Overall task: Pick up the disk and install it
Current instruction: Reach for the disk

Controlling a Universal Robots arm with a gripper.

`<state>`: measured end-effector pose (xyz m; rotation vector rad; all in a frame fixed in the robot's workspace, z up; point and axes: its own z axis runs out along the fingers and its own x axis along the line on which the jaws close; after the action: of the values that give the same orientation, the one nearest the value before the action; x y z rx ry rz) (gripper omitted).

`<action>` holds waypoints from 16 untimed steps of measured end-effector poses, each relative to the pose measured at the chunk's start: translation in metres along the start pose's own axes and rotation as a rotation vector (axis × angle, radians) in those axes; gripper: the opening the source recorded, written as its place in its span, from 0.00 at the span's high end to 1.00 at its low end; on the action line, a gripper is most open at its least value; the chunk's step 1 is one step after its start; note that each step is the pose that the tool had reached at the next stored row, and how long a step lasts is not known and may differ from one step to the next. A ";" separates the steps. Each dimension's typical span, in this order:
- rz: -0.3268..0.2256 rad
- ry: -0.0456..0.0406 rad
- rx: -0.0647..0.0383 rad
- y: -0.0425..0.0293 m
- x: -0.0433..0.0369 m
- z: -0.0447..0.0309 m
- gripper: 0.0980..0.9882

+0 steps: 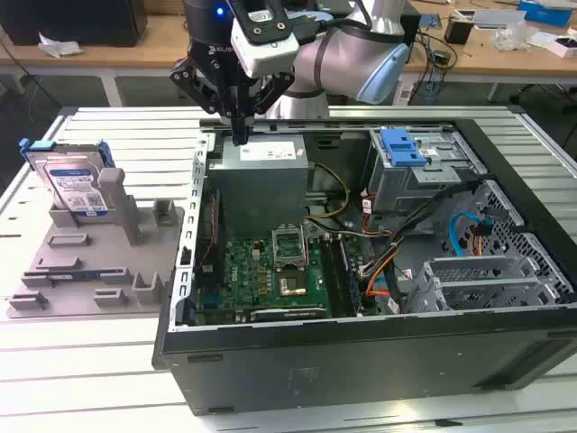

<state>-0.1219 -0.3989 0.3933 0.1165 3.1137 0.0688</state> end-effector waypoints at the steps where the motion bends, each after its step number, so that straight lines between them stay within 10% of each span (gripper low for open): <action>1: 0.000 0.0000 0.000 0.0000 0.0000 0.0000 0.99; 16: 0.000 0.0000 0.000 0.0025 0.0019 0.0001 0.99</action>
<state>-0.1236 -0.3962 0.3933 0.1167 3.1137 0.0688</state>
